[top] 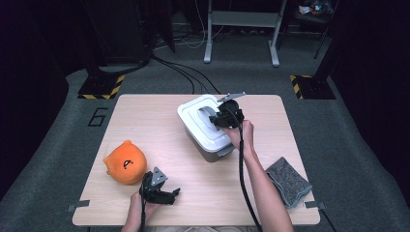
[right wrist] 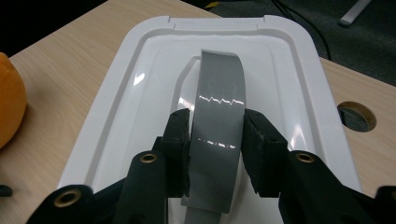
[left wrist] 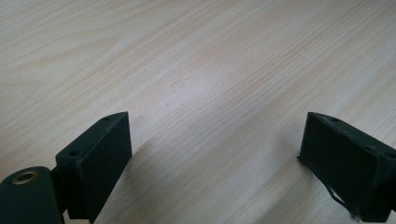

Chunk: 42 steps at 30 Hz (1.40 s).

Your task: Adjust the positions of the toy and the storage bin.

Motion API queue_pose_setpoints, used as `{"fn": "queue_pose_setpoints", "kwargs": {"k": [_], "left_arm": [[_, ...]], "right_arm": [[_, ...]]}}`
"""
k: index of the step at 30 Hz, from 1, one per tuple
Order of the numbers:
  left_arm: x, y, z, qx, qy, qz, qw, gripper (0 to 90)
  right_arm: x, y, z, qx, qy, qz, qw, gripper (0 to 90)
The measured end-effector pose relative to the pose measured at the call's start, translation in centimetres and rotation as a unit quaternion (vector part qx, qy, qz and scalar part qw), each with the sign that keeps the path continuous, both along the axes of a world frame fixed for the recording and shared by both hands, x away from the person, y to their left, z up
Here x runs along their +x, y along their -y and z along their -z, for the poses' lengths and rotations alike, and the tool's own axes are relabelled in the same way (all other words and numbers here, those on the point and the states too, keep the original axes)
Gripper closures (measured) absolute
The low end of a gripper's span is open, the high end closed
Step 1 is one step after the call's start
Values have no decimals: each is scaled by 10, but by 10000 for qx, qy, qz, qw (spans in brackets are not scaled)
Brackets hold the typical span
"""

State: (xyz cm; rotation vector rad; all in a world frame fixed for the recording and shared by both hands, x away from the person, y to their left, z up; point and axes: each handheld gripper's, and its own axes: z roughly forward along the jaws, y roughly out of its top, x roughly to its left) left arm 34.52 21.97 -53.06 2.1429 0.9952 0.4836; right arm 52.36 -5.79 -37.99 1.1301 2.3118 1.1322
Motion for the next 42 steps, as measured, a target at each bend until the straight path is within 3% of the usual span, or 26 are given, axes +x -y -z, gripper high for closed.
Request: {"fn": "queue_pose_setpoints", "kwargs": {"k": [11, 18, 23, 30, 42], "left_arm": [[0, 0, 0, 1, 0, 5, 10000, 87], [0, 0, 0, -11, -3, -9, 10000, 87], [0, 0, 0, 1, 1, -1, 10000, 87], [0, 0, 0, 20, 11, -9, 10000, 87], [0, 0, 0, 7, 3, 12, 10000, 87]], "right_arm": [[-2, 1, 1, 342, -266, -141, 9990, 663], [-7, -3, 1, 313, -288, 181, 9989, 665], [-14, -6, -1, 67, -178, 402, 9990, 665], [-23, -3, -2, -35, -160, 616, 9980, 664], [-32, -1, -1, -136, -32, 665, 9977, 662]]}}
